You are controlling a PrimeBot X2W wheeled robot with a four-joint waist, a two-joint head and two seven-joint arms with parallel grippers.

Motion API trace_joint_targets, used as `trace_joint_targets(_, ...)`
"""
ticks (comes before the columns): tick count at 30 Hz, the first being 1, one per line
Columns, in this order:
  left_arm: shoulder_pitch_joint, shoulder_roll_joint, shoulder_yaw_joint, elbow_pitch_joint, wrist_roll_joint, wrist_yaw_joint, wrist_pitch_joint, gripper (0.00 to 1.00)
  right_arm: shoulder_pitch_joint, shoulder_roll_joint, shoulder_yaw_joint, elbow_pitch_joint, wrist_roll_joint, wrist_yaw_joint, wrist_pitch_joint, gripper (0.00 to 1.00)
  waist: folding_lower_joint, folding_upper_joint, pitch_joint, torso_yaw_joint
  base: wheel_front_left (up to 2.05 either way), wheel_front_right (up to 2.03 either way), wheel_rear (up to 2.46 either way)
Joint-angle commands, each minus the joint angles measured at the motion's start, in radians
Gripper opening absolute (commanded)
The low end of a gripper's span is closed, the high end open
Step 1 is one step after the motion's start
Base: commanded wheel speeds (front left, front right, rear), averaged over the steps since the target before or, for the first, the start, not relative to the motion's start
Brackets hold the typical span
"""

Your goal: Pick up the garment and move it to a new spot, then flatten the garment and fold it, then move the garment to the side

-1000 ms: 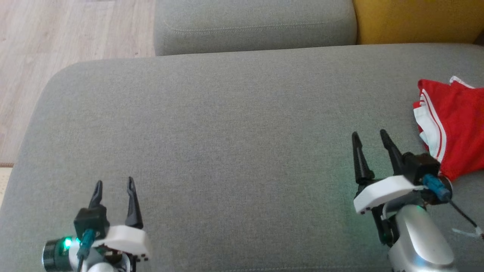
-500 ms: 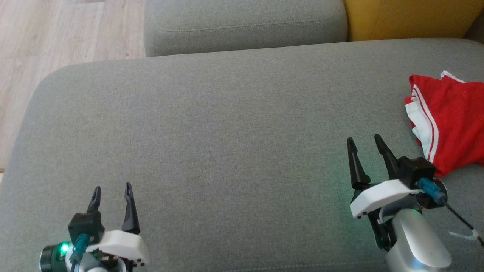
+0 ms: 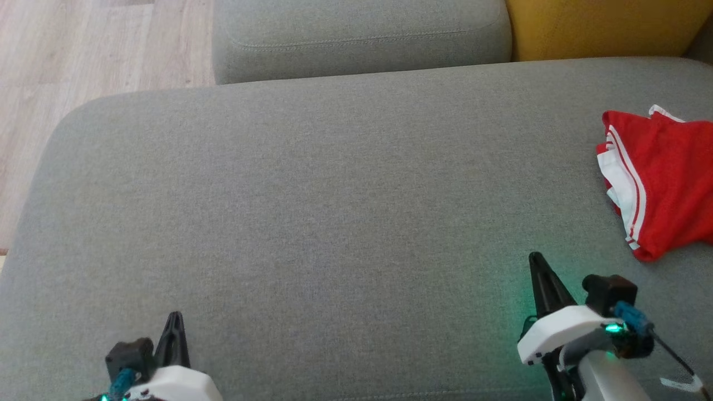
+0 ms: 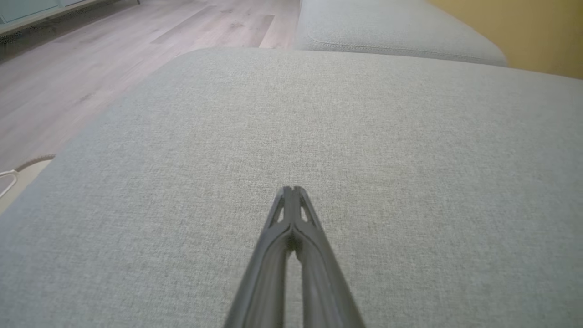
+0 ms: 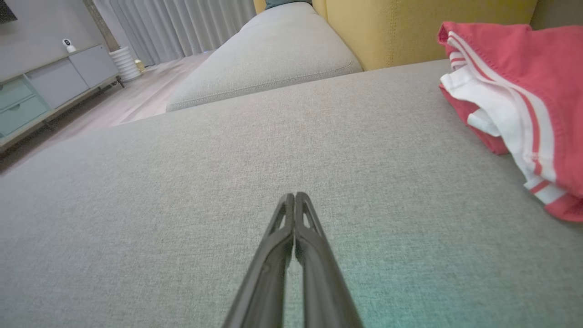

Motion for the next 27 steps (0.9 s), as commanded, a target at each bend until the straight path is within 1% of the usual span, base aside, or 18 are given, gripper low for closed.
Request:
trace_joint_targets(1,-0.04,0.005,0.014,-0.034,-0.033,-0.006,0.007,0.0,-0.056,-0.003,-0.01,-0.042,0.036,0.0,0.006,0.0,0.0,-0.0001,0.0,0.001,0.0,0.0,0.0)
trace_joint_targets(27,-0.067,0.006,0.042,-0.061,-0.341,-0.053,0.073,0.0,-0.025,-0.003,-0.046,-0.127,0.331,0.001,0.075,0.0,0.0,-0.0001,-0.002,0.009,0.0,0.0,0.0)
